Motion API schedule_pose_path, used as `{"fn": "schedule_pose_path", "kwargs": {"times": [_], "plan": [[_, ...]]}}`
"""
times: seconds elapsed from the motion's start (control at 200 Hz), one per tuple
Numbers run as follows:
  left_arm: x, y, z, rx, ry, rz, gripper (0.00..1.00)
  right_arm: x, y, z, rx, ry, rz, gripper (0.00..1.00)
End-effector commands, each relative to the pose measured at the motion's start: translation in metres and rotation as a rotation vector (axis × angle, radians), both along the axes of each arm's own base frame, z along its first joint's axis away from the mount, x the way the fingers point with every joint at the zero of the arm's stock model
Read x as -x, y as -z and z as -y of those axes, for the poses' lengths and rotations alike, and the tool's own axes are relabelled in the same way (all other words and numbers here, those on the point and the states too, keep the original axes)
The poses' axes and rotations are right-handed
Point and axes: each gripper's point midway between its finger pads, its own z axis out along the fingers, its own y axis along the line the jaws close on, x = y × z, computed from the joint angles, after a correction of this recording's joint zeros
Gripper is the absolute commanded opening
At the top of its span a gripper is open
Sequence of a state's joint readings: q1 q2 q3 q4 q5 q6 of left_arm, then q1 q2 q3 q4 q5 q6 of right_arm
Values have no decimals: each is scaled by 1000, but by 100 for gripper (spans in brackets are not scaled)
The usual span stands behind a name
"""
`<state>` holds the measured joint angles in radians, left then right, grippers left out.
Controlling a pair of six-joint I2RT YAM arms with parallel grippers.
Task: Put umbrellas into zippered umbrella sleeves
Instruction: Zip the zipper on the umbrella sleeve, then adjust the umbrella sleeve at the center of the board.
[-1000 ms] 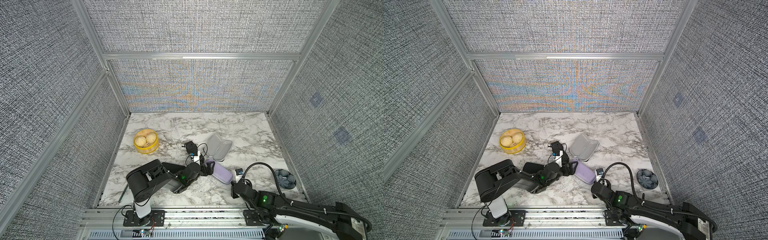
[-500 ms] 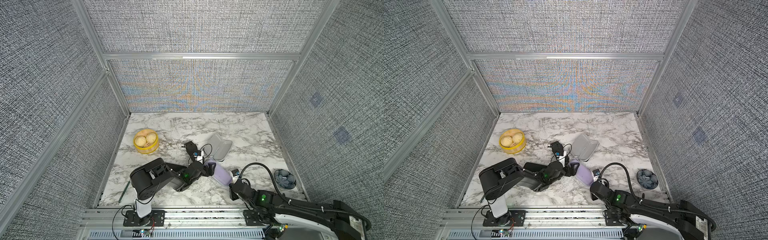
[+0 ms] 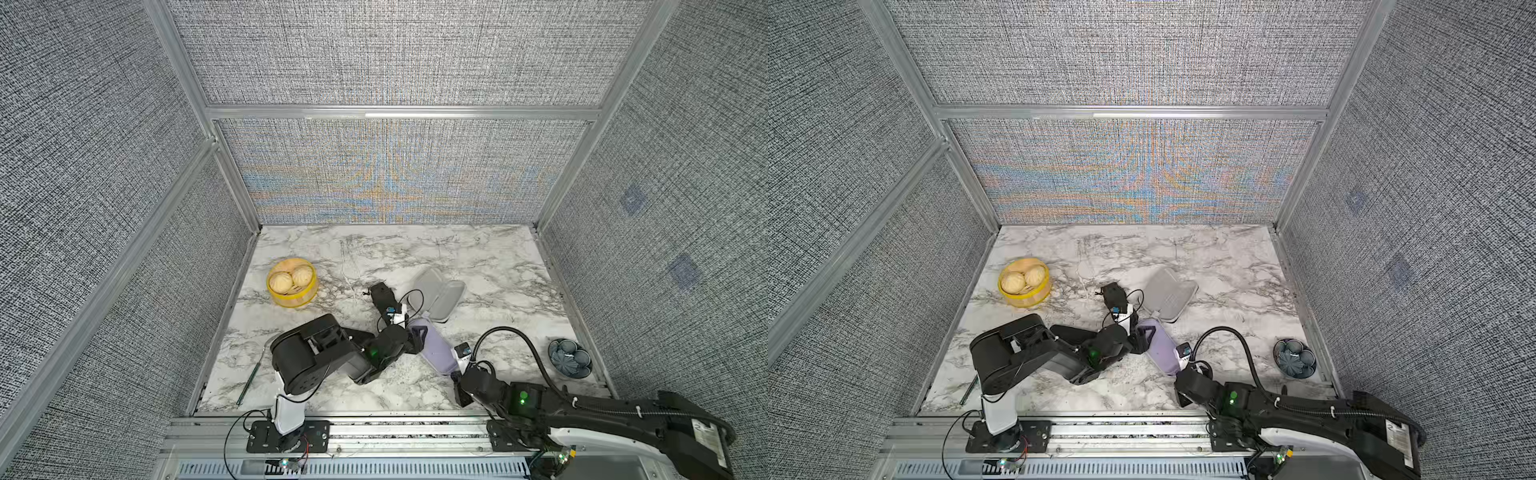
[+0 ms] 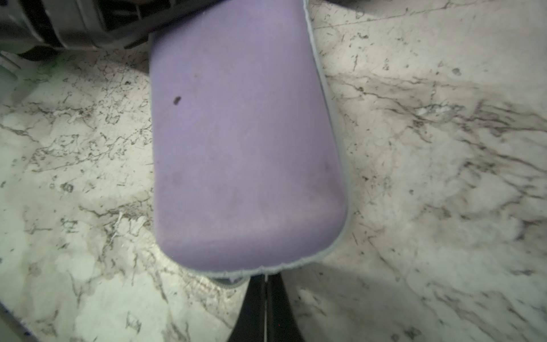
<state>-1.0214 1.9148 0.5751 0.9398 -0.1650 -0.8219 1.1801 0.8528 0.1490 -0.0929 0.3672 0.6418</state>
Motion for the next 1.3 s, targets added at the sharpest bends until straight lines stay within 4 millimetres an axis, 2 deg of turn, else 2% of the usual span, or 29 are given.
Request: {"fn": "schedule_pose_path", "kwargs": {"times": [0.0,0.285,0.34,0.405,0.771,0.896,0.981,1.151,1.216,1.296], "plan": [[23,55,-26,-206,33,-134,59,12,3,-7,-12,-45,-44,0],[21,60,-25,-218,28,-139,53,23,0,-7,5,-75,-22,0],[20,60,-24,-222,26,-139,48,26,0,-11,4,-98,-21,0],[19,61,-24,-230,19,-138,47,27,-1,-13,9,-108,-15,0],[18,65,-23,-223,7,-155,44,33,-19,-61,-49,-189,17,0],[19,64,-21,-207,10,-154,43,32,-18,-69,-50,-179,15,0],[20,64,-23,-205,7,-155,37,31,-20,-80,-93,-178,20,0],[23,55,-22,-168,5,-146,36,22,-37,-102,-116,-176,68,0],[26,51,-21,-145,17,-146,36,19,-38,-102,-96,-169,77,0],[31,44,-24,-137,21,-140,36,16,-30,-88,-60,-137,61,0]]}}
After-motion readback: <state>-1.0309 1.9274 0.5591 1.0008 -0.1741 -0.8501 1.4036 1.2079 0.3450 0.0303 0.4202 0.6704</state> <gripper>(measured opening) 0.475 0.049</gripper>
